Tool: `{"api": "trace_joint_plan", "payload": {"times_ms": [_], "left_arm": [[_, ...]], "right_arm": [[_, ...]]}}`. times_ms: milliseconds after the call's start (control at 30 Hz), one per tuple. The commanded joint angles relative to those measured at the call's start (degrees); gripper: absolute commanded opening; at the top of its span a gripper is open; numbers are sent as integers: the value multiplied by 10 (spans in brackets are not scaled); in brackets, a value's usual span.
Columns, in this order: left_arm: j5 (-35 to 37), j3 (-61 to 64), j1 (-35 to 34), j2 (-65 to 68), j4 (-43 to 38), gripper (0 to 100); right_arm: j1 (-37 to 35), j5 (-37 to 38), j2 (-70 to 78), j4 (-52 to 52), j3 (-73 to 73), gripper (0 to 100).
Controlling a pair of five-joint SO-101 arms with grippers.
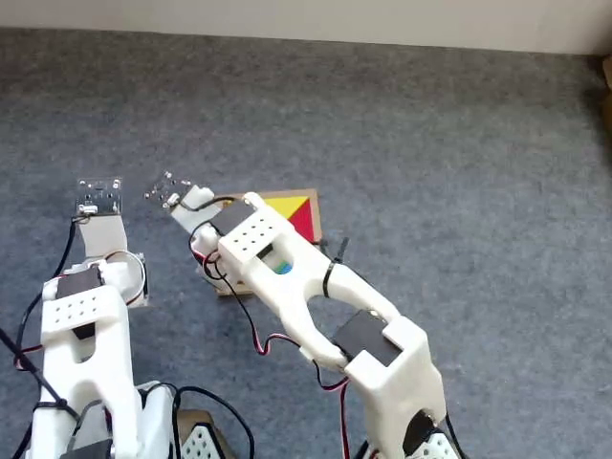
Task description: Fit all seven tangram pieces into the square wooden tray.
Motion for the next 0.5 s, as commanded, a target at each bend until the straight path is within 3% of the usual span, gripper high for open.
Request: {"api": "trace_joint_plan", "payload": {"times_ms": [0, 200, 367, 467], "left_arm": [[5, -20, -5, -11, -11, 109], [5, -19, -5, -11, -11, 109], [5, -19, -5, -11, -11, 109], [5, -18, -5, -11, -11, 109]], "right_arm": [[-8, 3, -17, 31, -34, 211], [-17, 3, -49, 42, -41, 198], [-15, 3, -65, 42, -41, 50], [-15, 3, -66, 36, -41, 21]]}}
